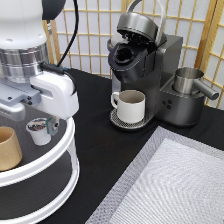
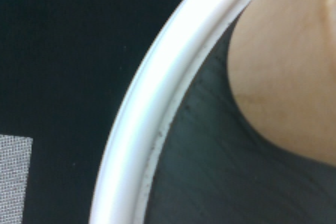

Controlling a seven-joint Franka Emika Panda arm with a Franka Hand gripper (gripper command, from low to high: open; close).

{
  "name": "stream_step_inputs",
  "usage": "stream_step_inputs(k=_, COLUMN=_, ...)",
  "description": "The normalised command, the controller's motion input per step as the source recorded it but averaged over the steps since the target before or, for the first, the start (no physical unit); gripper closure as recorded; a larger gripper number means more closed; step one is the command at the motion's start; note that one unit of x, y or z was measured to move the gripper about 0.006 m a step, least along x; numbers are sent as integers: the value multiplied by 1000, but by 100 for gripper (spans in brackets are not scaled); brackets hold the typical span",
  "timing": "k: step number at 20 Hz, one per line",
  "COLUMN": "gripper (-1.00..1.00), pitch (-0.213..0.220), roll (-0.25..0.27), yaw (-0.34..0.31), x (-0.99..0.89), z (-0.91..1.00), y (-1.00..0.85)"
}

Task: Make coffee

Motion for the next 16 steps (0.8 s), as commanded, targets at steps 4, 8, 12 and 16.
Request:
stream_step_inputs(k=4, gripper=-100, pitch=-118, roll=0, yaw=0, x=-279, z=-246, y=0)
stream_step_inputs(k=8, gripper=100, pitch=-129, roll=0, yaw=-5, x=-357, z=-191, y=-6)
stream_step_inputs(k=12, gripper=100, pitch=-123, roll=0, yaw=-12, x=-446, z=-153, y=0)
stream_step_inputs(k=16, gripper=100, pitch=-116, roll=0, yaw=-5, x=-367, z=11, y=4)
